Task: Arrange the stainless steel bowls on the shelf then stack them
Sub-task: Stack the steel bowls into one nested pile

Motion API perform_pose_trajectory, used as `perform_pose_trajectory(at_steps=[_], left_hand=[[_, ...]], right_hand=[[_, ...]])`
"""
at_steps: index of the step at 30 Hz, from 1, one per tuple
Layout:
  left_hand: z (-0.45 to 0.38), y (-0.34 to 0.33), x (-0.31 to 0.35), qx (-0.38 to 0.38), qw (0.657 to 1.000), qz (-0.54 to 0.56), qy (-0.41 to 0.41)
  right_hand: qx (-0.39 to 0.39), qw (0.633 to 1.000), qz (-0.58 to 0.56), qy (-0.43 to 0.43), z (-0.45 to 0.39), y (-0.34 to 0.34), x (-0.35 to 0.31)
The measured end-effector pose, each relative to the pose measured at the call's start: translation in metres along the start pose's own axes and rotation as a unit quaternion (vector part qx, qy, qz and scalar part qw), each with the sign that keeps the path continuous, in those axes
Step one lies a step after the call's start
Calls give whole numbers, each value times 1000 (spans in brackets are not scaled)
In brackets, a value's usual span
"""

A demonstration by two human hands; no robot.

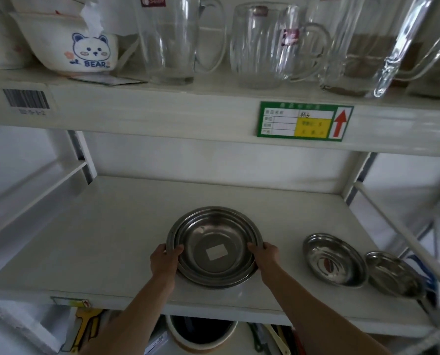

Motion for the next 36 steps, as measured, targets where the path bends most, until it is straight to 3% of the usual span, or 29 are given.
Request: perform_pose_trajectory(at_steps=[16,26,31,36], left_hand=[[11,-19,10,-3,995,-100,-25],[32,-50,57,67,973,-145,-169],[73,-102,84,-13,976,-65,-207],[113,-174,82,-156,975,-7,-158]], right_hand=[[10,999,47,5,-8,21,9],[127,985,87,81,-2,67,-18],[155,983,30,97,-3,102,-29],[188,978,-13,85,-2,148,-25]])
Point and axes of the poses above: each hand's wrist, its own z-axis away from the middle knuckle, its own y-axis out of the back of the hand, x = y × z, the point moved 4 cm from there along -z, towards the middle knuckle, and after that the axes turned 6 degrees about -y, right-handed, at the moved point
